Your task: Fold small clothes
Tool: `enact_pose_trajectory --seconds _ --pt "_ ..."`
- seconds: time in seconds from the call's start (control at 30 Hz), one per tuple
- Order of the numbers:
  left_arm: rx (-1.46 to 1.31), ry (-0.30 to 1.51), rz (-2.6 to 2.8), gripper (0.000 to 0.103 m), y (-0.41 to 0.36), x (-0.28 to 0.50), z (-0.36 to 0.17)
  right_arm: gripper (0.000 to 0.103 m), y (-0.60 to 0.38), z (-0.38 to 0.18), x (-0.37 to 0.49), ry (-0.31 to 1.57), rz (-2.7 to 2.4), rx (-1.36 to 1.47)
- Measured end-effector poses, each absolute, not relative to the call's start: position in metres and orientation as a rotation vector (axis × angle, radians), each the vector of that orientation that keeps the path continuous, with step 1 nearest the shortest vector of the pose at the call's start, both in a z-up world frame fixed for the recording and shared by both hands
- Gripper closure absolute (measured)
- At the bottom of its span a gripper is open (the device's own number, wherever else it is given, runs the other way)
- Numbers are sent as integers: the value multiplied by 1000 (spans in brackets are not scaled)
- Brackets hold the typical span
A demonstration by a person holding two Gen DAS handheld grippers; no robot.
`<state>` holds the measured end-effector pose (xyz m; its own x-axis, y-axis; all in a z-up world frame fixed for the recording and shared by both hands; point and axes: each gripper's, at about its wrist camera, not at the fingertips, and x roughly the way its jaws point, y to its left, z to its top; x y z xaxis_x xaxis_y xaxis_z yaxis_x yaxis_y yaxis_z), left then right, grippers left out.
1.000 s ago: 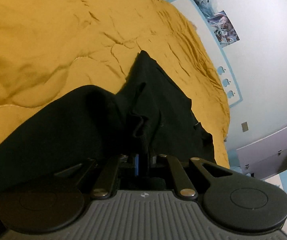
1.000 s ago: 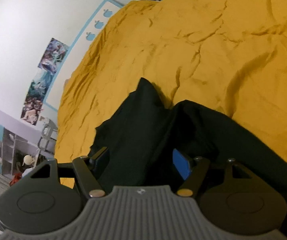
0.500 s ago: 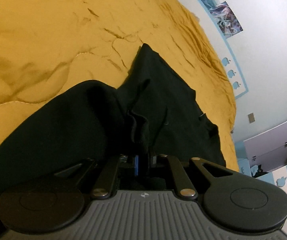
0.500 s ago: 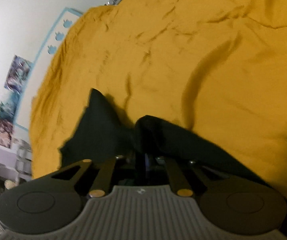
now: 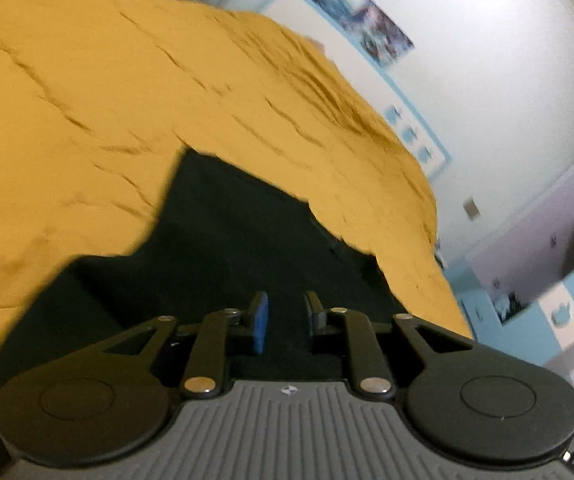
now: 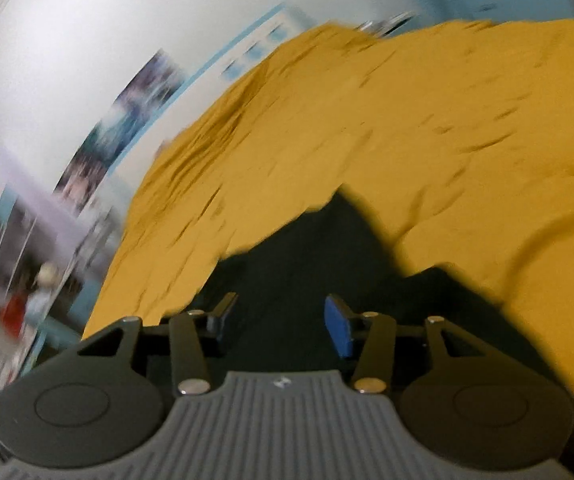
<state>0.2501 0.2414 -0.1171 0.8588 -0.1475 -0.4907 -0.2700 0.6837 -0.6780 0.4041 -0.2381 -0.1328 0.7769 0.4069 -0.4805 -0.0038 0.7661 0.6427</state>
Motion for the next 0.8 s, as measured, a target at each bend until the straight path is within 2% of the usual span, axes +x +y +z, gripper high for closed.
enact_pose_trajectory --seconds 0.13,0.17,0.2,0.23,0.27,0.4,0.47,0.6,0.67,0.8 --pt "-838 688 99 82 240 274 -150 60 -224 -168 413 796 171 616" --pt "-823 729 128 85 242 276 -158 62 -224 -168 413 796 171 616" --pt "-821 741 136 89 244 274 -165 72 -228 -175 412 814 149 615" --pt "-837 740 126 94 248 271 -170 76 -232 -181 411 816 148 625" --pt "-864 739 115 96 253 269 -175 77 -236 -185 410 812 155 634" --pt "-932 736 81 96 261 266 -178 77 -248 -190 412 818 180 646" --pt "-930 729 62 86 259 267 -169 72 -245 -187 414 826 182 626" --pt "-898 670 -8 78 255 247 -132 46 -247 -162 403 824 217 603" --pt "-861 631 -34 71 255 226 -111 45 -251 -143 382 800 240 579" --pt "-810 570 -87 61 259 167 -86 33 -280 -107 326 746 252 542"
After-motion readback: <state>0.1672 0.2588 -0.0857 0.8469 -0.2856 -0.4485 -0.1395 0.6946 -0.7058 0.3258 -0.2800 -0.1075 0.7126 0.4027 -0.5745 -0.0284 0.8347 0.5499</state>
